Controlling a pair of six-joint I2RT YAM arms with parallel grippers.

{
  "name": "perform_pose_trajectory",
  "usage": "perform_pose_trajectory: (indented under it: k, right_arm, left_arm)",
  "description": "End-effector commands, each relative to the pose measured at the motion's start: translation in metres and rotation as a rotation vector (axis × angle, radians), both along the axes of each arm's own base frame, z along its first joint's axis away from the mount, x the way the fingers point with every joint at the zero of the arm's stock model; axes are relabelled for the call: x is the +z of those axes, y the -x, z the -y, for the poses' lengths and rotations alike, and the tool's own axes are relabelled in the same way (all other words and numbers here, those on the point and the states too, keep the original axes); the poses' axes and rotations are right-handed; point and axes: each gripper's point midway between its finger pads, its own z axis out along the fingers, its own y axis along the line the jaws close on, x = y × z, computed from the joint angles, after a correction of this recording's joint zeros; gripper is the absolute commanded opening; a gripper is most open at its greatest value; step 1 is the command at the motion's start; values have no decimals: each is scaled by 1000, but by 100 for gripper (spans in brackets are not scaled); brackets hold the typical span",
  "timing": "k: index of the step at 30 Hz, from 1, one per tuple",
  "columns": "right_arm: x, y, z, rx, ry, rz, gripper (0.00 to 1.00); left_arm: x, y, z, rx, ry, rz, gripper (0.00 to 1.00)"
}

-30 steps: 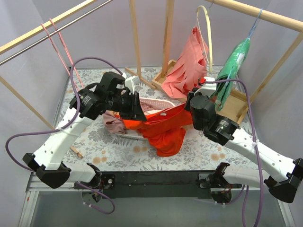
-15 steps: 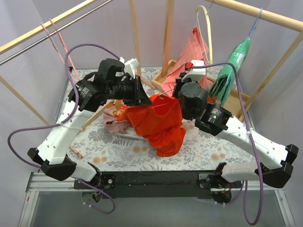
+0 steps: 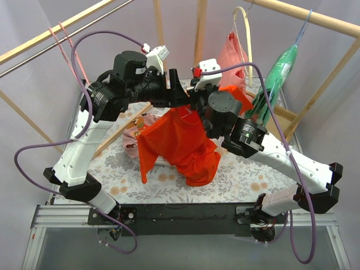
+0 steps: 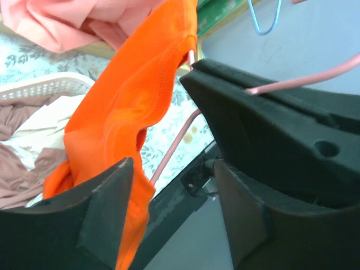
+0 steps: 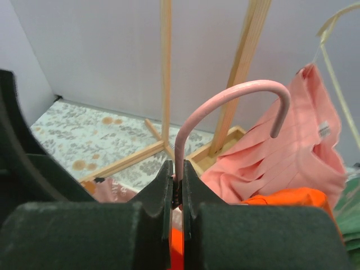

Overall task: Place the t-shirt on the hanger
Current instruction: Place the T-shirt on the hanger, then place the hanger at the clothesline.

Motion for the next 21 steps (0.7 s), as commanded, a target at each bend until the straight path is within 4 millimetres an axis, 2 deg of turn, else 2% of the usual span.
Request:
perform_pose_trajectory:
  k: [1,2,4,6,9,11,12,14,15,16,18,19,21]
  right_arm:
    - [53,-1,7,61,-35,93,1]
    - [61,0,-1,116,-43,100,1]
    - [62,-5,-7,160,-38,68,1]
    - [66,-4,-15,224,-29,49,1]
    - [71,6,-27,342,-46,49,1]
    - [63,7,-29,354,-38,23,1]
    - [53,6,-31,354,-24,5,1]
    - [49,11,-30,392,-33,-3,1]
    - [40,11,-32,399,-27,-12,1]
    - [42,14,-30,412,-32,-7,1]
    - [35,15,-32,430,-21,-16,1]
    - [33,17,-32,442,-18,-18,1]
    - [29,21,-34,464,-16,-20,1]
  left_arm:
    - [54,20,-7,-91,95,182,63]
    - [60,19,-7,-85,107,211,64]
    - [72,21,-18,-48,118,262,65]
    - [75,13,-33,39,86,305,64]
    - [71,12,-47,67,20,337,59]
    - [69,17,-58,86,-1,344,59]
    - [62,17,-61,101,-18,332,58]
    - [54,24,-70,103,-58,311,56]
    - [50,29,-71,86,-65,300,54]
    - [32,31,-68,64,-87,255,52]
    - [23,49,-62,-14,-63,207,49]
    - [7,52,-59,-33,-80,149,46]
    - [-2,59,-58,-59,-80,119,43]
